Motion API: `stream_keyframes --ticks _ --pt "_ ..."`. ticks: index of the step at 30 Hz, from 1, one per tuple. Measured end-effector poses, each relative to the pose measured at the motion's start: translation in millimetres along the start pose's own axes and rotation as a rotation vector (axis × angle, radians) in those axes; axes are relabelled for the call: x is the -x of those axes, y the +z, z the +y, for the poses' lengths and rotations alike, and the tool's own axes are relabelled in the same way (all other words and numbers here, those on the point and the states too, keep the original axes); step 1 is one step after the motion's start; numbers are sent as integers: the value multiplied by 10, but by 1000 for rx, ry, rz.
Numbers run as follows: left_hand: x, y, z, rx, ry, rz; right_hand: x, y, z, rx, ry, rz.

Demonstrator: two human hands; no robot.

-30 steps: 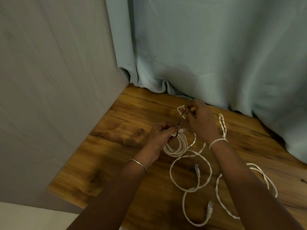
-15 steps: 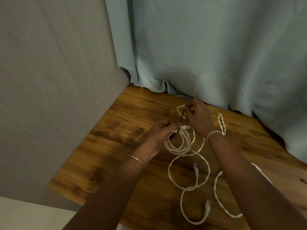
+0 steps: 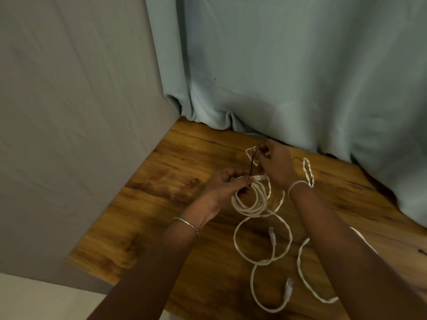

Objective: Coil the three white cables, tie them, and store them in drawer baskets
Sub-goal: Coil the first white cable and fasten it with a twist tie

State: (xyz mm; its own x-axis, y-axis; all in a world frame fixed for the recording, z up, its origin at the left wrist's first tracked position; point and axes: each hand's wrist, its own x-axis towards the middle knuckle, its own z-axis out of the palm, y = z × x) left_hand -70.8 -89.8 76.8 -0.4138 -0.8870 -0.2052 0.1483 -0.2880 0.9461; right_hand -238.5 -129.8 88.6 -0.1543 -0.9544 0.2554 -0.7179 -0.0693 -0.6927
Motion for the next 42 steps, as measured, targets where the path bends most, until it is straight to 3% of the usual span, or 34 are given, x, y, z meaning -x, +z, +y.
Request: stream_keyframes --ticks 11,16,21,29,38,40,42 --pt "22 -35 41 -54 17 -70 -53 -31 -29 11 8 -9" --pt "23 -48 16 -160 40 -8 -8 -32 55 51 127 -310" --pt "49 -28 18 -148 114 63 357 -68 -116 -264 376 -558" --pt "30 -58 51 -250 163 120 485 17 -103 -682 548 -583" --pt "-18 -103 55 -266 161 118 507 135 15 -780 666 -536" --pt "-34 -124 33 -276 163 131 509 103 5 -760 658 -473" --pt "-56 -144 -8 -290 149 140 525 31 -70 -717 609 -298"
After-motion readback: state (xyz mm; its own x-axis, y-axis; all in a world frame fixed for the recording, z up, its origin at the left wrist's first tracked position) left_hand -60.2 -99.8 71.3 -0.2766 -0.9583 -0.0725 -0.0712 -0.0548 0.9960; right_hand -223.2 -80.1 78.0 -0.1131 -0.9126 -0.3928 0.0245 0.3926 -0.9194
